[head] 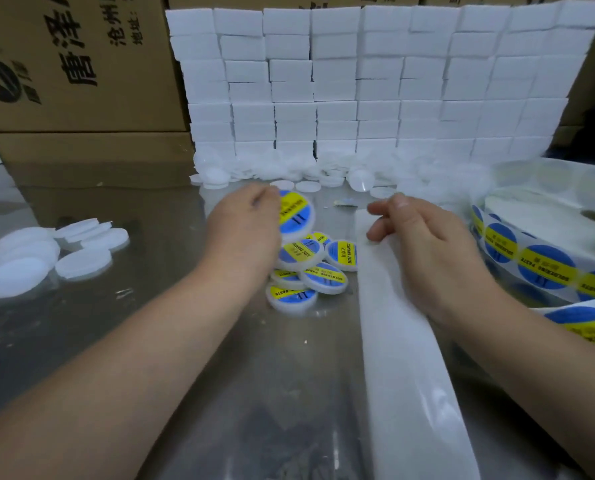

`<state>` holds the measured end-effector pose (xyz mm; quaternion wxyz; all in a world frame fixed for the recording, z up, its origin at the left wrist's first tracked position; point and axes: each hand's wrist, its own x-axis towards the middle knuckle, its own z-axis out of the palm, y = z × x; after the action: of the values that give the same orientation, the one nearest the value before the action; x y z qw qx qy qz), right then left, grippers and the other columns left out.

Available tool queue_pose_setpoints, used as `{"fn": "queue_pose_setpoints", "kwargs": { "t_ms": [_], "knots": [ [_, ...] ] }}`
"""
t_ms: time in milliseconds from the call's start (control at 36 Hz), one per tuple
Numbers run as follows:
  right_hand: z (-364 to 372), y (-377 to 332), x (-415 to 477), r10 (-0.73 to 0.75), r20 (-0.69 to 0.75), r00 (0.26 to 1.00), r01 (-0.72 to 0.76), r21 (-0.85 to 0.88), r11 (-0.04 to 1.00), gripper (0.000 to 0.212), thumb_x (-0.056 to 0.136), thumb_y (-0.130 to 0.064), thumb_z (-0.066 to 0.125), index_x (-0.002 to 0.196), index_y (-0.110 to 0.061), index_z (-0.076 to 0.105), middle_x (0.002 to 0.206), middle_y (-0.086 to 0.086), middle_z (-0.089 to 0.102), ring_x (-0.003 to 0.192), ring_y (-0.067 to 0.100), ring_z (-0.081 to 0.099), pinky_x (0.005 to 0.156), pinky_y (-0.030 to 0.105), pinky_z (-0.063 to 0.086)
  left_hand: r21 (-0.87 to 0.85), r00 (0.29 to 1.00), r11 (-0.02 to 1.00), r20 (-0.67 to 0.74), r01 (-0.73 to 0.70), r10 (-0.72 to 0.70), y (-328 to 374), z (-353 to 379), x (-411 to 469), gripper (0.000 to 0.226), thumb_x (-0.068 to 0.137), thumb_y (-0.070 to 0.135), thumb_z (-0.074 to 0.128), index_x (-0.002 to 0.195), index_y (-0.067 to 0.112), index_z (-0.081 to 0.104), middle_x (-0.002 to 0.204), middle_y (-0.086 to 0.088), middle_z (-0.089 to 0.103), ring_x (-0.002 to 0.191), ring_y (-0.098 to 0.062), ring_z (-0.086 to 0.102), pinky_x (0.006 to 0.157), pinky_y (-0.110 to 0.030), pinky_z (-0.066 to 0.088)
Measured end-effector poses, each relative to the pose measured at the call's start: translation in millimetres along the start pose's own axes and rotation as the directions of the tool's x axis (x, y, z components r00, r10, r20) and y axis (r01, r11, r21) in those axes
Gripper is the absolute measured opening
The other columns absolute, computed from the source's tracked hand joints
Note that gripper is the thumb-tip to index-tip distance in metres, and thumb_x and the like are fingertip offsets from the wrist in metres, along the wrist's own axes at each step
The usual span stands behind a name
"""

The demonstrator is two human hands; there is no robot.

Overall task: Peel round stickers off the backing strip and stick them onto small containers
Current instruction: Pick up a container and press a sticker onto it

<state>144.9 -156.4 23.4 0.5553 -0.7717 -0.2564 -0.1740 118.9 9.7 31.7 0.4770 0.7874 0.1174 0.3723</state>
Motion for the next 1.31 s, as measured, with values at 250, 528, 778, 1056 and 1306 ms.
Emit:
{"fn": "queue_pose_setpoints", "kwargs": {
  "t_ms": [250, 528, 778, 1056, 1306],
  "knots": [
    [0, -1, -1, -0.100, 0.007, 0.995, 0.100, 0.065, 0.993, 0.050, 0.079, 0.006, 0.044, 0.085, -0.043, 0.052, 0.083, -0.022, 0.055, 0.076, -0.011, 0.051, 0.069, 0.005, 0.035, 0.627, 0.962, 0.778, 0.184, 0.044, -0.202, -26, 12, 13, 0.042, 0.094, 0.032, 0.035, 0.135, 0.023, 0.040, 0.145, -0.008, 0.032, 0.133, -0.026, 0.023, 0.106, -0.036, 0.021],
    [0, -11, -4, -0.125, 0.027, 0.992, 0.120, 0.147, 0.982, 0.044, 0.072, -0.019, 0.054, 0.096, -0.055, 0.043, 0.110, 0.004, 0.058, 0.078, 0.019, 0.058, 0.072, 0.034, 0.047, -0.233, 0.915, 0.971, 0.400, 0.047, 0.052, 14, 10, -26, 0.023, 0.095, 0.025, 0.043, 0.112, 0.025, 0.058, 0.064, 0.012, 0.067, 0.062, -0.002, 0.059, 0.062, -0.011, 0.045],
    [8, -15, -15, -0.263, 0.197, 0.945, 0.187, 0.335, 0.923, 0.056, 0.070, -0.010, 0.057, 0.089, -0.062, 0.044, 0.102, -0.030, 0.053, 0.077, 0.014, 0.065, 0.063, 0.029, 0.051, -0.639, 0.851, 0.631, 0.520, 0.440, -0.067, 22, 5, -20, 0.023, 0.089, 0.014, 0.051, 0.108, 0.023, 0.059, 0.076, 0.000, 0.069, 0.067, -0.014, 0.066, 0.064, -0.027, 0.055],
    [-1, -19, -18, -0.141, -0.069, 0.988, 0.149, 0.116, 0.982, 0.023, 0.076, -0.046, 0.046, 0.074, -0.025, 0.054, 0.066, 0.002, 0.058, 0.055, 0.013, 0.052, 0.051, 0.017, 0.038, -0.679, 0.888, 0.611, 0.451, 0.407, -0.090, 22, 0, -13, 0.035, 0.085, -0.004, 0.048, 0.099, 0.023, 0.065, 0.090, -0.006, 0.072, 0.072, -0.018, 0.067, 0.070, -0.032, 0.056],
    [4, -18, -9, 0.129, 0.166, 0.978, -0.177, 0.312, 0.933, 0.032, 0.074, -0.045, 0.052, 0.093, -0.024, 0.069, 0.098, -0.005, 0.072, 0.098, 0.012, 0.064, 0.095, 0.039, 0.046, -0.370, 0.845, 0.929, 0.494, -0.009, 0.205, 20, 2, -26, 0.065, 0.067, 0.006, 0.053, 0.113, 0.052, 0.044, 0.107, 0.034, 0.055, 0.096, 0.010, 0.058, 0.079, -0.014, 0.049]
  ]
}}
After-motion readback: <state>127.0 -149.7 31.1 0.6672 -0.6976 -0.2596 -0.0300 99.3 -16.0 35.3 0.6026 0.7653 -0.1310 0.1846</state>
